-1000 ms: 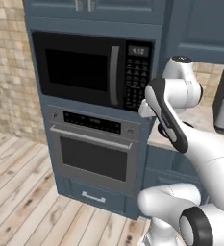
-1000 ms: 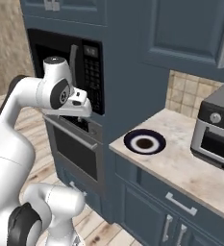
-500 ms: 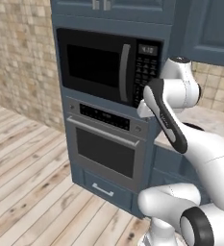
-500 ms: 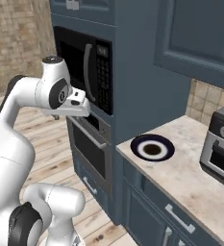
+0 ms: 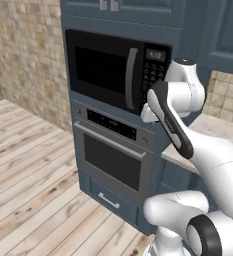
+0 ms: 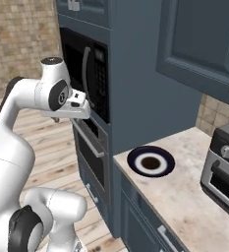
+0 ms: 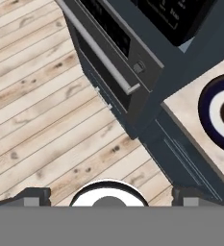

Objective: Take the baked cake out of the oven and place it on the plate for cooling. Then close the oven door.

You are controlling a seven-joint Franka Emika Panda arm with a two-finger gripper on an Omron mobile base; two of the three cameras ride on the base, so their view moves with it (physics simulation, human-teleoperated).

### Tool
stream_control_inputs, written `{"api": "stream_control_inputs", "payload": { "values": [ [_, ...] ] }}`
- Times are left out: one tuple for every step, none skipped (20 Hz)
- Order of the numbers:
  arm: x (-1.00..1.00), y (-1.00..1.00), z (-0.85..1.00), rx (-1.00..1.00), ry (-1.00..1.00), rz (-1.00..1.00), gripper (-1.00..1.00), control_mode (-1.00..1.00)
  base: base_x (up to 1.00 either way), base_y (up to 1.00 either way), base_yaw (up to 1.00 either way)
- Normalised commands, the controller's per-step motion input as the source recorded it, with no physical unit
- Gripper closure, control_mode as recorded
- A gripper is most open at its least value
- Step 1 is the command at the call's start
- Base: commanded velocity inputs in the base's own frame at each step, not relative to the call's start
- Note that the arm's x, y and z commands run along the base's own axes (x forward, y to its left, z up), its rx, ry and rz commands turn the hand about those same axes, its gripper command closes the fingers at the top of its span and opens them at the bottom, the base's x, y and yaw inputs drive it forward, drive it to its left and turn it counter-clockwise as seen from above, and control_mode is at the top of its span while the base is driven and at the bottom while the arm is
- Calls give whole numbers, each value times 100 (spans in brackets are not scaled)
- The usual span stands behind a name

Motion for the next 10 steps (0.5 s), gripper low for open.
{"api": "stream_control_inputs", "payload": {
  "values": [
    [0,0,0,0,0,0,-100,100,0,-44,18],
    [0,0,0,0,0,0,-100,100,0,-40,16],
    [0,0,0,0,0,0,-100,100,0,-40,17],
    [0,0,0,0,0,0,-100,100,0,-42,17],
    [0,0,0,0,0,0,-100,100,0,-41,17],
    [0,0,0,0,0,0,-100,100,0,-39,16],
    [0,0,0,0,0,0,-100,100,0,-33,14],
    [0,0,0,0,0,0,-100,100,0,-42,13],
    [0,0,0,0,0,0,-100,100,0,-52,13],
    [0,0,0,0,0,0,-100,100,0,-43,12]
  ]
}}
